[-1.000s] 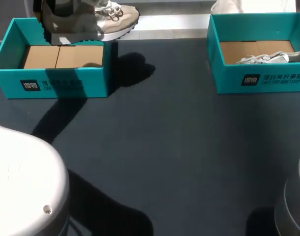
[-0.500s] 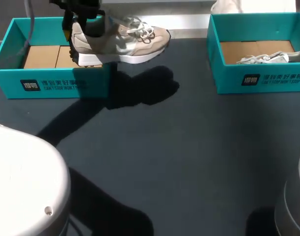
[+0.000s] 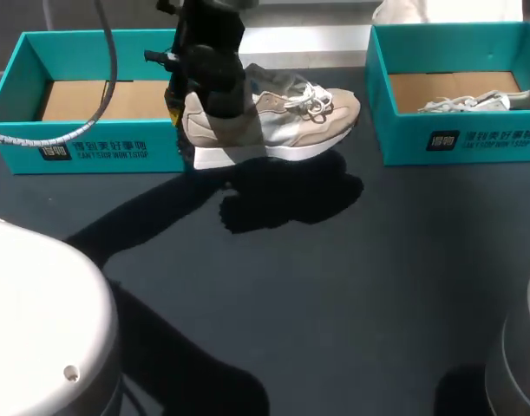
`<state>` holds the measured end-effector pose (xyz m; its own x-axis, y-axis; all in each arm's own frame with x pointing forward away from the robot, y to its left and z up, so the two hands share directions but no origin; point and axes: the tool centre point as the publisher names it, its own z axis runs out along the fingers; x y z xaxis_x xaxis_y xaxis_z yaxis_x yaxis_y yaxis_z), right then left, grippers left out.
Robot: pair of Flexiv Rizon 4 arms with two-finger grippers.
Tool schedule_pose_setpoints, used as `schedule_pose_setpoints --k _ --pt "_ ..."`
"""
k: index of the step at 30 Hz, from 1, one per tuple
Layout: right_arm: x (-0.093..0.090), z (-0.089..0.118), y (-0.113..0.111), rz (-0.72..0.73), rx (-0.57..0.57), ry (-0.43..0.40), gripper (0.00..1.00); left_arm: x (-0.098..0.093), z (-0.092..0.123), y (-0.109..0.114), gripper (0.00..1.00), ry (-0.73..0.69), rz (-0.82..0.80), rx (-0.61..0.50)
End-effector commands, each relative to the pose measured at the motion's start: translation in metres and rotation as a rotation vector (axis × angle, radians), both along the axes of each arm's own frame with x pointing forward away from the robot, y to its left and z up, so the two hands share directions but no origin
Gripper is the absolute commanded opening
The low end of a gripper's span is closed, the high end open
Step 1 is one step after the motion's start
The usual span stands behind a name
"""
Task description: Take the shoe out of the shoebox, open the shoe tongue, remove and reinsert the insole, then place the shoe into the shoebox
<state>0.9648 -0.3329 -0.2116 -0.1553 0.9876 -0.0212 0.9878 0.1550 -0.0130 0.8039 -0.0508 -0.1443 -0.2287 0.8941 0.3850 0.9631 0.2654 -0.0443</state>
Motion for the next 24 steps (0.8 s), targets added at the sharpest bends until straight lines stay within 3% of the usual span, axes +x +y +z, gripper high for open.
schedule_pose_setpoints --k 1,17,24 --pt "-0.001 0.000 0.000 0.000 -0.001 -0.002 1.00 -0.004 -0.004 0.001 0.00 0.004 -0.007 -0.019" --pt "-0.001 0.000 0.000 0.000 -0.001 -0.002 1.00 -0.004 -0.004 0.001 0.00 0.004 -0.007 -0.019" --pt "-0.001 0.000 0.000 0.000 -0.001 -0.002 1.00 -0.060 -0.012 -0.044 0.00 -0.043 -0.080 0.041"
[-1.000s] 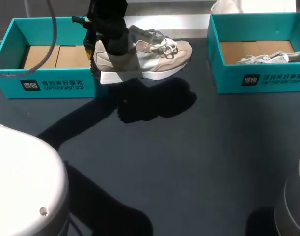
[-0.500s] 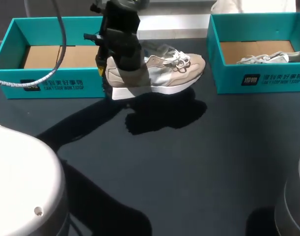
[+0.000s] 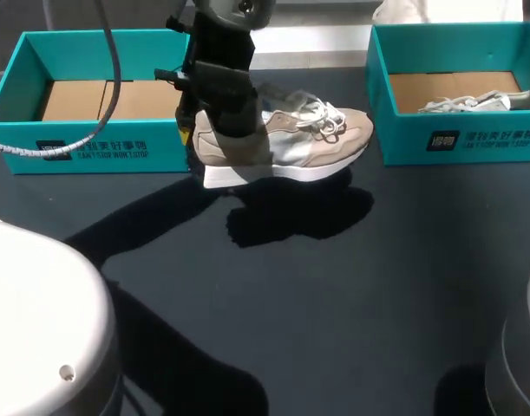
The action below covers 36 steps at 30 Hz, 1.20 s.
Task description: Take the shoe out of the shoebox, open the shoe tongue, remove and reinsert the insole, then place the shoe into the shoebox
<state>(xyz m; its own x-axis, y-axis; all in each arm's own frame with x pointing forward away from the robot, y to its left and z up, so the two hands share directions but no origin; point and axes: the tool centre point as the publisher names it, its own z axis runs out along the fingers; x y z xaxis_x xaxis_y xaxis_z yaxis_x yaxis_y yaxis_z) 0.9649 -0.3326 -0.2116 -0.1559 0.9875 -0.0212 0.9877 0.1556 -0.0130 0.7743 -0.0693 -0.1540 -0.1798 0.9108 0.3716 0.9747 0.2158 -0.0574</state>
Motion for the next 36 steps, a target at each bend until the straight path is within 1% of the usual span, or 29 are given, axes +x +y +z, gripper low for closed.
schedule_pose_setpoints --k 1,3,6,7,9,10,13,16,17,20,24,26,27,32,34,36 --pt "-0.001 0.000 0.000 -0.001 -0.002 -0.002 1.00 -0.037 -0.004 -0.032 0.00 -0.061 -0.036 0.069" --pt "-0.001 0.000 0.000 -0.001 -0.002 -0.002 1.00 -0.045 -0.009 -0.043 0.00 -0.055 -0.044 0.041" --pt "-0.001 0.000 0.000 -0.001 -0.002 -0.002 1.00 -0.059 -0.025 -0.066 0.00 -0.037 -0.057 0.067" --pt "-0.001 0.000 0.000 -0.001 -0.002 -0.002 1.00 -0.063 -0.028 -0.071 0.00 -0.032 -0.055 0.038" --pt "-0.001 0.000 0.000 -0.001 -0.002 -0.002 1.00 -0.070 -0.035 -0.078 0.00 -0.024 -0.036 0.040" --pt "-0.001 0.000 0.000 -0.001 -0.002 -0.002 1.00 -0.073 -0.038 -0.081 0.00 -0.016 -0.037 0.023" --pt "-0.001 0.000 0.000 -0.001 -0.002 -0.002 1.00 -0.080 -0.049 -0.091 0.00 -0.022 -0.045 0.035" --pt "-0.001 0.000 0.000 -0.001 -0.002 -0.002 1.00 -0.084 -0.066 -0.095 0.00 -0.031 -0.060 0.049" --pt "-0.001 0.000 0.000 -0.001 -0.002 -0.002 1.00 -0.086 -0.072 -0.095 0.00 -0.030 -0.050 0.037" --pt "-0.001 0.000 0.000 -0.001 -0.002 -0.002 1.00 -0.091 -0.095 -0.095 0.00 -0.028 -0.078 0.035" --pt "-0.001 0.000 0.000 -0.001 -0.002 -0.002 1.00 -0.101 -0.123 -0.094 0.00 -0.034 -0.109 -0.005" --pt "-0.001 0.000 0.000 -0.001 -0.002 -0.002 1.00 -0.105 -0.137 -0.093 0.00 -0.030 -0.127 0.022" --pt "-0.001 0.000 0.000 -0.001 -0.002 -0.002 1.00 -0.107 -0.142 -0.092 0.00 -0.033 -0.125 0.000" --pt "-0.001 0.000 0.000 -0.001 -0.002 -0.002 1.00 -0.115 -0.175 -0.091 0.00 -0.034 -0.127 0.016" --pt "-0.001 0.000 0.000 -0.001 -0.002 -0.002 1.00 -0.116 -0.187 -0.089 0.00 -0.035 -0.122 0.008" --pt "-0.001 0.000 0.000 -0.001 -0.002 -0.002 1.00 -0.118 -0.193 -0.089 0.00 -0.045 -0.111 -0.010"
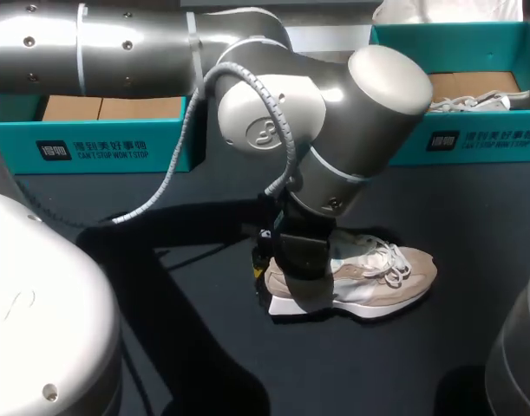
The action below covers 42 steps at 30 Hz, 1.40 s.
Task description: Take the shoe out of the shoebox, open the shoe tongue, remove and reinsert the insole, then place the shoe into the shoebox
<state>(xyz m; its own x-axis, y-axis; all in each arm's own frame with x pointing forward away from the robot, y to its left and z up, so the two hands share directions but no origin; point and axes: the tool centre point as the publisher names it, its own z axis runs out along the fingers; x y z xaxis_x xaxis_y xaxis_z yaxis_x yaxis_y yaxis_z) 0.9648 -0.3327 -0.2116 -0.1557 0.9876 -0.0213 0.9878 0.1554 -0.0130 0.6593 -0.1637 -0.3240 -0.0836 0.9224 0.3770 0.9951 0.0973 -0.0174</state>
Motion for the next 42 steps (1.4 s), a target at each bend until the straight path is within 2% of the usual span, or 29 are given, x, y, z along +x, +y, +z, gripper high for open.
schedule_pose_setpoints --k 1,11,14,15,16,18,19,31,37,39,42 --pt "-0.001 0.000 0.000 -0.001 -0.001 -0.002 1.00 -0.003 -0.027 0.005 0.00 -0.006 0.015 -0.018" --pt "-0.001 0.000 0.000 -0.001 -0.001 -0.002 1.00 -0.007 -0.056 0.010 0.00 0.005 0.040 -0.024" --pt "-0.001 0.000 0.000 -0.001 -0.001 -0.002 1.00 -0.007 -0.058 0.011 0.20 0.007 0.044 -0.025" --pt "-0.001 0.000 0.000 -0.001 -0.001 -0.002 1.00 -0.007 -0.059 0.011 0.36 0.008 0.045 -0.028" --pt "-0.001 0.000 0.000 -0.001 -0.001 -0.002 1.00 -0.007 -0.058 0.011 0.47 0.008 0.035 -0.036" --pt "-0.001 0.000 0.000 -0.001 -0.001 -0.002 1.00 -0.008 -0.050 0.009 0.84 -0.001 0.033 -0.038" --pt "-0.001 0.000 0.000 -0.001 -0.001 -0.002 1.00 -0.009 -0.046 0.009 0.98 -0.006 0.030 -0.045" --pt "-0.001 0.000 0.000 -0.001 -0.001 -0.002 1.00 -0.006 0.011 0.009 1.00 -0.050 0.103 -0.170" --pt "-0.001 0.000 0.000 -0.001 -0.001 -0.002 1.00 0.000 0.029 0.015 1.00 -0.008 0.274 -0.306" --pt "-0.001 0.000 0.000 -0.001 -0.001 -0.002 1.00 0.003 0.036 0.019 1.00 0.048 0.383 -0.348" --pt "-0.001 0.000 0.000 -0.001 -0.001 -0.002 1.00 0.006 0.043 0.022 1.00 0.061 0.496 -0.404"
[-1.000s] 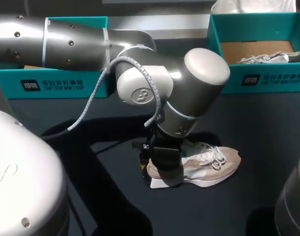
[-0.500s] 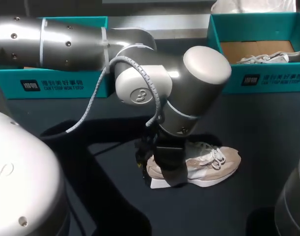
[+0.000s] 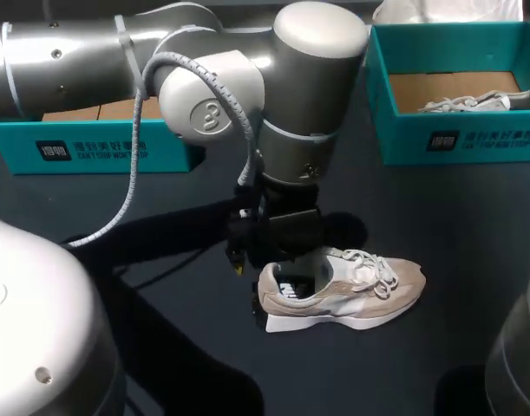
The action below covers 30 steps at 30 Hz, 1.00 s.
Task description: Take the shoe out of the shoebox, open the shoe tongue, remove and reinsert the insole, then place the shoe into the shoebox
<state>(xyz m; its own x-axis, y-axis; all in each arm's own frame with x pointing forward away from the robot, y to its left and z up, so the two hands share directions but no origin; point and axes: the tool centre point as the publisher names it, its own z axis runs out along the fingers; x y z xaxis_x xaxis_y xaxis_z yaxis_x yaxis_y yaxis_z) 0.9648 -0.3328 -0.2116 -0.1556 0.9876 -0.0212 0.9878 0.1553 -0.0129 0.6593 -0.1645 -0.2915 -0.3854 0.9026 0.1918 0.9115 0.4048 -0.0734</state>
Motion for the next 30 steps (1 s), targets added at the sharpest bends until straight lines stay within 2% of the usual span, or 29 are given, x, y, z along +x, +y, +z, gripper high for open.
schedule_pose_setpoints --k 1,2,15,16,19,25,29,30 --pt "-0.001 0.000 0.000 -0.001 -0.002 -0.002 1.00 0.006 0.012 0.024 1.00 0.035 0.184 -0.225" --pt "-0.001 0.000 0.000 -0.001 -0.002 -0.002 1.00 0.006 0.014 0.024 1.00 0.049 0.197 -0.254" --pt "-0.001 0.000 0.000 -0.001 -0.002 -0.002 1.00 0.006 0.014 0.024 1.00 0.049 0.197 -0.254" --pt "-0.001 0.000 0.000 -0.001 -0.002 -0.002 1.00 0.010 0.010 0.028 1.00 0.096 0.262 -0.249" --pt "-0.001 0.000 0.000 -0.001 -0.002 -0.002 1.00 0.016 0.004 0.038 1.00 0.214 0.461 -0.359" --pt "-0.001 0.000 0.000 -0.001 -0.002 -0.002 1.00 0.017 -0.012 0.056 1.00 0.438 0.736 -0.449" --pt "-0.001 0.000 0.000 -0.001 -0.002 -0.002 1.00 0.014 -0.013 0.066 1.00 0.455 0.833 -0.486" --pt "-0.001 0.000 0.000 -0.001 -0.002 -0.002 1.00 0.013 -0.012 0.068 1.00 0.455 0.855 -0.536"
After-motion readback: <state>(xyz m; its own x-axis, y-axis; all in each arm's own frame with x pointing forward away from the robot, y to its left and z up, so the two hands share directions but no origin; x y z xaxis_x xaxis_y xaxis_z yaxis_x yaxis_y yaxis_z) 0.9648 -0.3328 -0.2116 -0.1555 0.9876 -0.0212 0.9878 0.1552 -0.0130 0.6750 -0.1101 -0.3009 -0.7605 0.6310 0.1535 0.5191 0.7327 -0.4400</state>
